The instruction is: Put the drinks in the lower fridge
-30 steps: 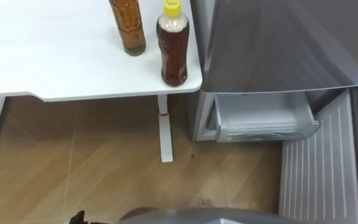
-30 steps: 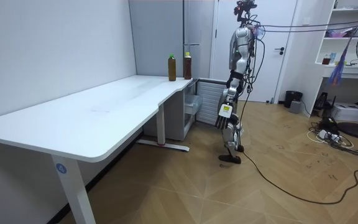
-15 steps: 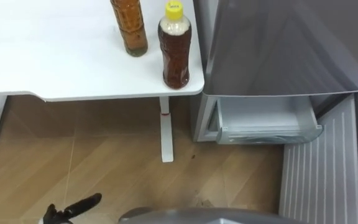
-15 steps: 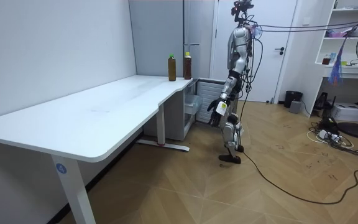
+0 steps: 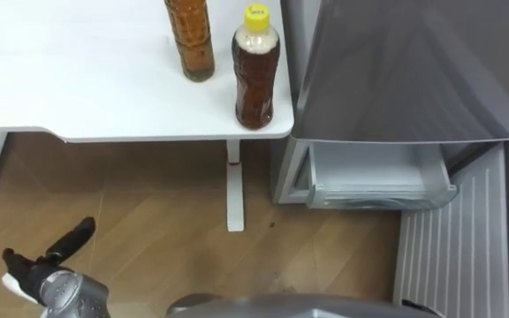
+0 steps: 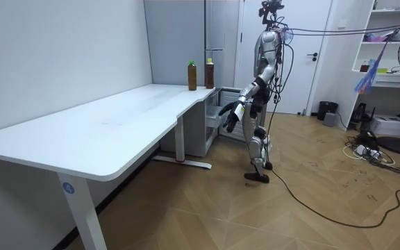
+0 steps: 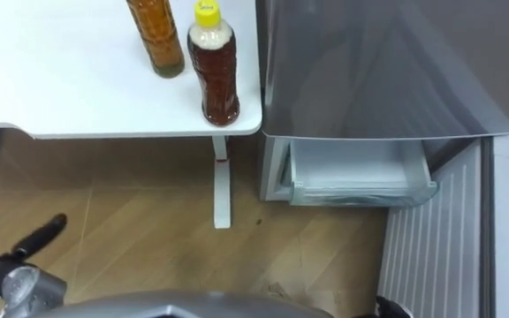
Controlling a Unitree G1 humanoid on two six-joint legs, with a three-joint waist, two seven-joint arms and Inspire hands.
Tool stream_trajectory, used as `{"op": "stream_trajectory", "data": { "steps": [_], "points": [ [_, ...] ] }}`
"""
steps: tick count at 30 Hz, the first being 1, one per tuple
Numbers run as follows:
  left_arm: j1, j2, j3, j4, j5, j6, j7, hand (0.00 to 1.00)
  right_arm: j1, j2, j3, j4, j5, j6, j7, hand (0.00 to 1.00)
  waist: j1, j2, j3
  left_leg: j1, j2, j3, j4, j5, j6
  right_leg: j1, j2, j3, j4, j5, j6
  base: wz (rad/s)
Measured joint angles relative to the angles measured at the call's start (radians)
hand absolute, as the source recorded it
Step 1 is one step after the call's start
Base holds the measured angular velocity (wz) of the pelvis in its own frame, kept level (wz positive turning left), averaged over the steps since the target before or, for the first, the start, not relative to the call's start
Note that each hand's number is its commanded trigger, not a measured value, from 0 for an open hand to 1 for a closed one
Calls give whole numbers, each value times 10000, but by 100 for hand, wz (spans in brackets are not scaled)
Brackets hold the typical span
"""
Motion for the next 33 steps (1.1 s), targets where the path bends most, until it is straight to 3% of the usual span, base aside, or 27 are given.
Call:
{"op": "stream_trajectory", "data": {
  "steps": [6, 11, 18, 20, 24, 29, 33],
  "points": [
    [299, -5, -58, -1592, 278, -205, 754, 0, 184, -52, 0, -119, 241, -36, 180, 0, 117, 94, -9, -6, -40, -71, 25, 5, -12, -25, 33, -108, -11, 20, -32, 2],
    [391, -1, -51, -2989, 2029, -711, 990, 0, 283, -81, -200, -141, 144, -321, 235, 0, 157, 188, -12, -25, -59, -150, -37, 5, -12, -1, 22, -233, -1, 20, -32, 2],
    [516, 79, -364, -5630, 3692, -882, 951, 0, 289, -88, -174, -115, 154, -485, 505, 0, 95, 136, -6, -45, -115, -354, 50, 32, -4, 54, 2, -262, -11, 20, -32, 4],
    [514, 242, -622, -6189, 4018, -885, 690, 0, 277, -85, -174, 8, 143, -638, 524, 0, 64, 106, 5, -52, -128, -441, 44, 34, -1, 78, 0, -246, -13, 20, -32, 10],
    [500, 265, -635, -6846, 4299, -883, 103, 0, 114, -68, -188, 261, 141, -695, 622, 0, -50, 58, 60, -17, -131, -479, 42, 35, -2, 134, 7, -249, -41, 20, -32, 2],
    [422, 365, -736, -8194, 4357, -891, -784, 0, 31, -88, -177, 375, 144, -807, 970, 0, -161, 45, 66, 6, -116, -503, 37, 36, 0, 139, -1, -124, -176, 20, -32, 0],
    [412, 432, -1170, -8429, 4376, -890, -1414, 0, -94, -139, -169, 516, 212, -896, 1036, 0, -228, 64, 89, 6, -124, -509, 27, 49, 8, 144, -7, -27, -185, 20, -31, -1]
  ]
}}
